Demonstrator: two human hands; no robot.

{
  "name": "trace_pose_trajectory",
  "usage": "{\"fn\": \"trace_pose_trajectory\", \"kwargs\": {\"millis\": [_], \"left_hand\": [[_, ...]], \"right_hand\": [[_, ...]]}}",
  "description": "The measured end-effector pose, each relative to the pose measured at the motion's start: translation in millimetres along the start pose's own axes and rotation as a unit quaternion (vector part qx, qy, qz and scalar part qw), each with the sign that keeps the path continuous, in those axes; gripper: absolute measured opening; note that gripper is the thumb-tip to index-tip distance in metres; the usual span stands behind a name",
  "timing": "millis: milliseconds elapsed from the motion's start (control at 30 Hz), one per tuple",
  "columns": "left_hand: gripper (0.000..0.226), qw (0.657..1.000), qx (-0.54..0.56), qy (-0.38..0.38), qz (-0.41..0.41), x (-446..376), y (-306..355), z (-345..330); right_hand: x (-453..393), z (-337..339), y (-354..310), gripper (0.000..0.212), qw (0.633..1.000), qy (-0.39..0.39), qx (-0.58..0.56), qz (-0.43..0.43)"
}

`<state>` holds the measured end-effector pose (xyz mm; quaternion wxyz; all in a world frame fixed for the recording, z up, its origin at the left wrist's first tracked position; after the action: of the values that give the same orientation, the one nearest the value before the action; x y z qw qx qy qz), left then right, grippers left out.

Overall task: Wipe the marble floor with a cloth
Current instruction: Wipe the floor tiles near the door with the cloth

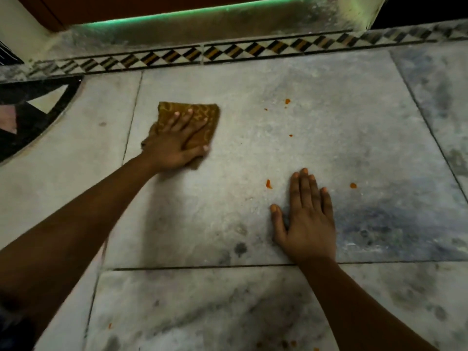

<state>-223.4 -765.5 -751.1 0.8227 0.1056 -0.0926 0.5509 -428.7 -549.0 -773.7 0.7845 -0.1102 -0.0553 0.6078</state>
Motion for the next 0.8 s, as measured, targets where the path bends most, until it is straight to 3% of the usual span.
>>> {"fn": "trace_pose_trajectory", "kwargs": {"millis": [100, 200, 367, 500, 600, 667, 733, 800], "left_hand": [[0.071, 0.994, 0.053, 0.021, 0.093, -6, -30, 4], [0.069, 0.979, 0.126, 0.030, 0.159, -42, -8, 11], [0.068, 0.997, 0.069, 0.001, 0.040, -21, 59, -1], [0.067, 0.998, 0.034, 0.045, -0.030, 46, 52, -15], [0.059, 0.994, 0.071, 0.083, 0.027, 53, 32, -5], [0.058, 0.989, 0.119, 0.068, 0.055, 35, 31, 1], [0.062, 0.981, 0.188, 0.018, 0.052, 17, 38, -1], [0.065, 0.966, 0.252, 0.003, 0.057, -5, 45, -3]], "right_hand": [[1, 0, 1, 0.074, 1.000, -0.003, 0.004, 0.001], [2, 1, 0, 0.075, 1.000, 0.000, 0.003, 0.005], [2, 2, -2, 0.078, 1.000, -0.004, -0.012, 0.006], [5, 6, 7, 0.083, 1.000, 0.006, -0.023, -0.011], [2, 6, -2, 0.084, 0.999, -0.017, -0.049, 0.008], [6, 17, 6, 0.078, 0.996, 0.009, -0.081, 0.033], [16, 32, 42, 0.071, 0.995, 0.070, -0.047, 0.045], [28, 43, 98, 0.075, 0.996, 0.088, 0.016, -0.006]]}}
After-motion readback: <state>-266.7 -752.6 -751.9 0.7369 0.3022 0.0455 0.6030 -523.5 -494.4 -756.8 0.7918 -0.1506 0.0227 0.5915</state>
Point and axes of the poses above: each hand's wrist, its own x-axis away from the middle knuckle, its own z-axis out of the back of the hand, y = z × x, the point moved 6 cm from there along -x, towards the middle knuckle, and after that the axes turned 3 degrees about z, right-handed, at the moved point
